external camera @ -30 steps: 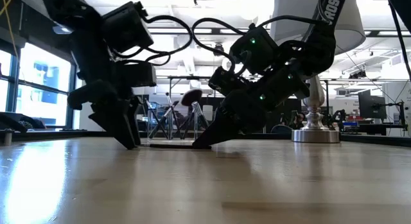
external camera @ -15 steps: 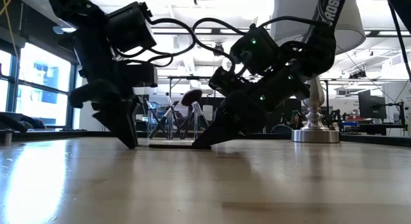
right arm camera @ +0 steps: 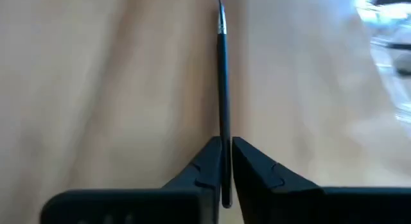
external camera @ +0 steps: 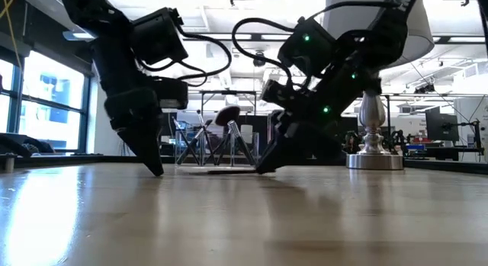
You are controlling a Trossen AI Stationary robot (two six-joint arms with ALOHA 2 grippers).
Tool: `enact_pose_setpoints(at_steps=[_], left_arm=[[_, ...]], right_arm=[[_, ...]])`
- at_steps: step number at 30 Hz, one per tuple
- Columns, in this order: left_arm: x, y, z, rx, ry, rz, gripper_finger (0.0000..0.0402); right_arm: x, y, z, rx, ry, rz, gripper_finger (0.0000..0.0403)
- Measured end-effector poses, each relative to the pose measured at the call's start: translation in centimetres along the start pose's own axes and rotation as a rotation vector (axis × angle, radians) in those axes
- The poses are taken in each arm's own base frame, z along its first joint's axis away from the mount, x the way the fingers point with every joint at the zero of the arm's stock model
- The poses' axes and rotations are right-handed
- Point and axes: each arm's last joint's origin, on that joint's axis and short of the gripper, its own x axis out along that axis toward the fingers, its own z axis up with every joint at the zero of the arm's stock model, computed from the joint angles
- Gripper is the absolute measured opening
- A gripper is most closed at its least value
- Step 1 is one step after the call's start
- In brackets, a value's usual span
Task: Put items in baskets/containers
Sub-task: Put the liner brush into the transparent organizer
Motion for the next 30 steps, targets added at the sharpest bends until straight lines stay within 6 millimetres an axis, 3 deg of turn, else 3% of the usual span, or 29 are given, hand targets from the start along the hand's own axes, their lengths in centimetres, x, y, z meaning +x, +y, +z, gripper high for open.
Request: enact_pose_setpoints(at_steps=[4, 10, 14, 21, 30], left_arm=[[-0.1, 0.5, 0.4, -0.100, 0.004, -0.018, 0.0000], [-0.8, 0.0, 2.2, -0.078, -0.045, 0.019, 0.0000], [-1.6, -0.3, 4.0, -0.079, -0.140, 0.051, 0.0000], [-2.0, -0.6, 4.7, -0.162, -0.170, 0.050, 0.0000], [-2.0, -0.7, 4.7, -0.244, -0.157, 0.009, 0.0000]], right_arm=[[-1.0, -0.4, 0.2, -0.057, 0.048, -0.047, 0.0060], [-1.0, -0.2, 0.1, -0.104, 0.055, 0.041, 0.0105], [-1.0, -0.1, -0.1, -0.133, 0.073, 0.065, 0.0113], [-1.0, -0.5, -0.2, -0.229, 0.093, 0.039, 0.0115], [-1.4, -4.9, -1.8, 0.060, 0.183, -0.003, 0.0114]])
